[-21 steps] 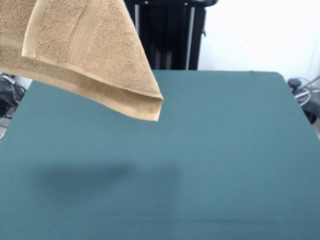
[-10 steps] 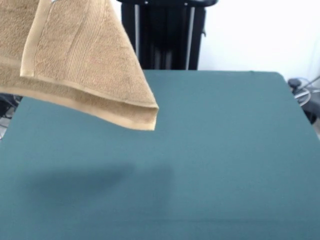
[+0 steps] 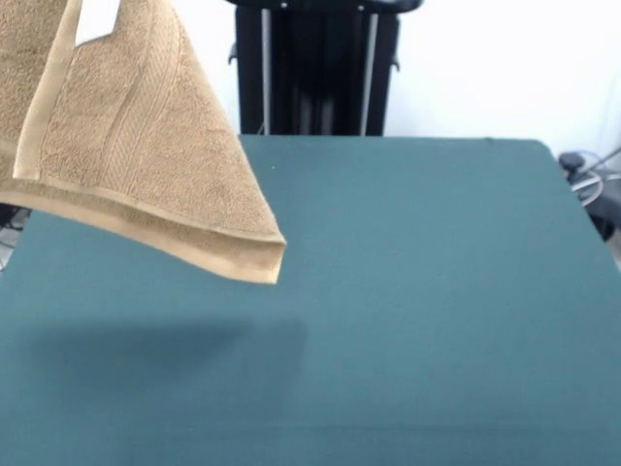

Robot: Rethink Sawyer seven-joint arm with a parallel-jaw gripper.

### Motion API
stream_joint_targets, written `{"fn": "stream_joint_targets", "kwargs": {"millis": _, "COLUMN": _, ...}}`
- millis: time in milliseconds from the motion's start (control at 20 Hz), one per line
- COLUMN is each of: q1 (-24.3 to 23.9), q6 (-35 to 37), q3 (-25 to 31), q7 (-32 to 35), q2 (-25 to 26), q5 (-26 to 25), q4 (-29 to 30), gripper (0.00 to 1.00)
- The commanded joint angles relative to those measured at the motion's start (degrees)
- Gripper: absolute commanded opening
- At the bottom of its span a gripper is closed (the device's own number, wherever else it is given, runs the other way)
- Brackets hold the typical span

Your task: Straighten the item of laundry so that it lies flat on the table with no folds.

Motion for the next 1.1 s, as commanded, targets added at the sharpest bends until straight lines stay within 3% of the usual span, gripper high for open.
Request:
{"fn": "stream_joint_targets", "kwargs": {"millis": 50, "q1": -0.3, "q6": -2.9, "q3": 1.9, "q7": 16.7, "q2": 1.6, "q5": 1.4, "q4": 9.3, "gripper": 0.00}}
{"fn": "stream_joint_targets", "kwargs": {"millis": 1100, "q1": 0.7, "q6": -7.6, "q3": 1.7, "q7": 20.0, "q2": 3.9, "q5": 1.8, "q4": 12.6, "gripper": 0.00}}
